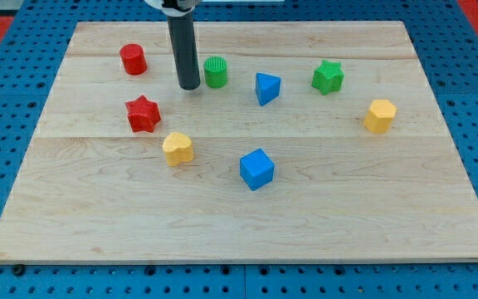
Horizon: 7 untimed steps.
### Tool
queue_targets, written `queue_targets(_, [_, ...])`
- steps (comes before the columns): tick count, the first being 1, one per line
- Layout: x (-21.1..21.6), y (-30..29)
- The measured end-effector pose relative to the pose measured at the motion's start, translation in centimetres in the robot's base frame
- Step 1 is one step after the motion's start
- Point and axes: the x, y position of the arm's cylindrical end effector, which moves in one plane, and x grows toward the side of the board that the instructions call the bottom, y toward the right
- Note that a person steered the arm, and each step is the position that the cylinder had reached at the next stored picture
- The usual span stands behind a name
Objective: Move the red circle towards the red star
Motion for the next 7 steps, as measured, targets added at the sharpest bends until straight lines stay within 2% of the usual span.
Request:
queue_targets(2, [-6.2,1.1])
queue_targets(3, [-6.5,-2.1])
queue_targets(5, [-10.8,-9.2])
queue_targets(7, [-9.6,-14.9])
